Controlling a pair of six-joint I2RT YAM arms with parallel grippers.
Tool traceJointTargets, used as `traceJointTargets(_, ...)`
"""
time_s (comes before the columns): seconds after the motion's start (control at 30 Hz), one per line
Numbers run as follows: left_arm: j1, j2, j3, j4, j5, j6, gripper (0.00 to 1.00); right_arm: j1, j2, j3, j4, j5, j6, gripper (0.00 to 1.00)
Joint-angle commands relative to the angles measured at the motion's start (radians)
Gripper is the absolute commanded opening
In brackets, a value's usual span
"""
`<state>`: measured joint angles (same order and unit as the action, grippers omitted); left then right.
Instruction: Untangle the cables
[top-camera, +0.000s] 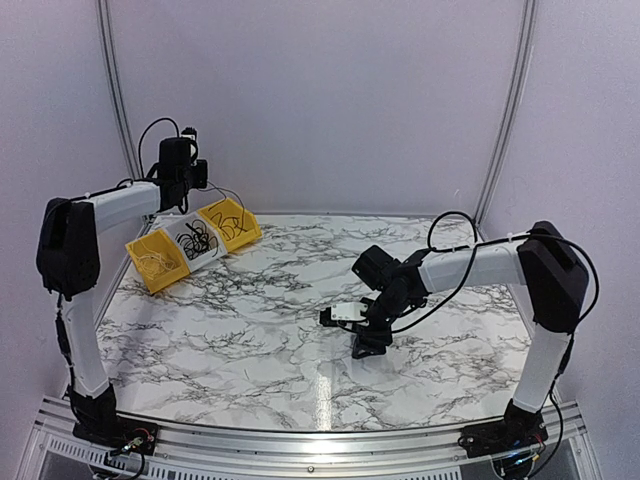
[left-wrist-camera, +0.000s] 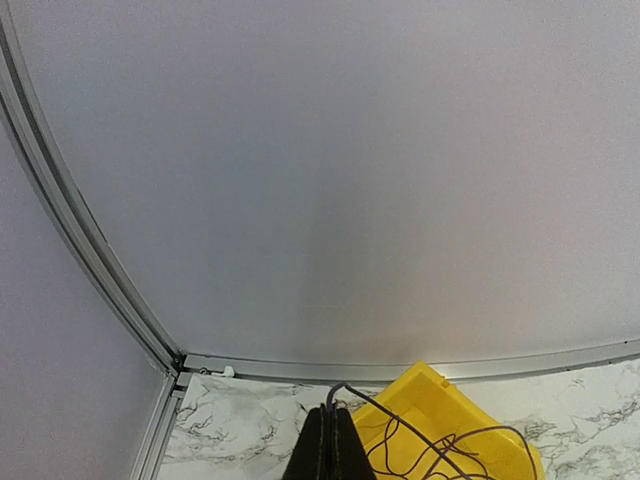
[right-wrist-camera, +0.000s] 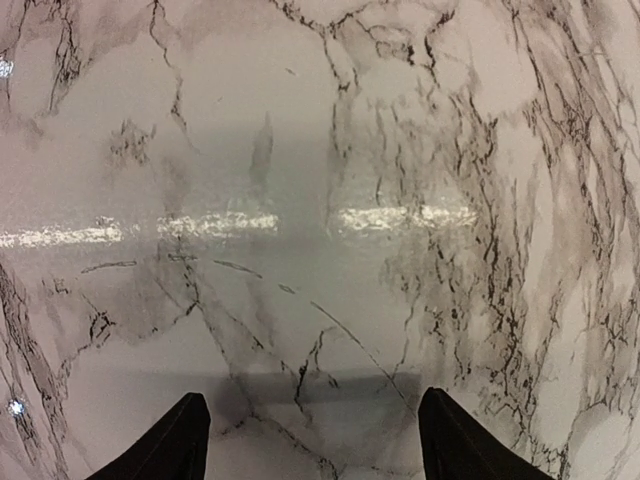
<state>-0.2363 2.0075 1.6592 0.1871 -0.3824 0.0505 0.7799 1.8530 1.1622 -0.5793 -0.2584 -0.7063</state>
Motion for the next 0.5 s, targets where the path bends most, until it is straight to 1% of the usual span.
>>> traceJointTargets(0.0,0.006,0.047,0.046,-0.024,0.005,0.018,0.00,0.012,0.017,0.010,-0.007,0.012,-0.005,0.72)
traceJointTargets(0.47,0.008,0.215,0.177,-0.060,-0.015,0.030,0.00,0.013,0.043,0.010,-0.013,0.018,-0.014,0.72)
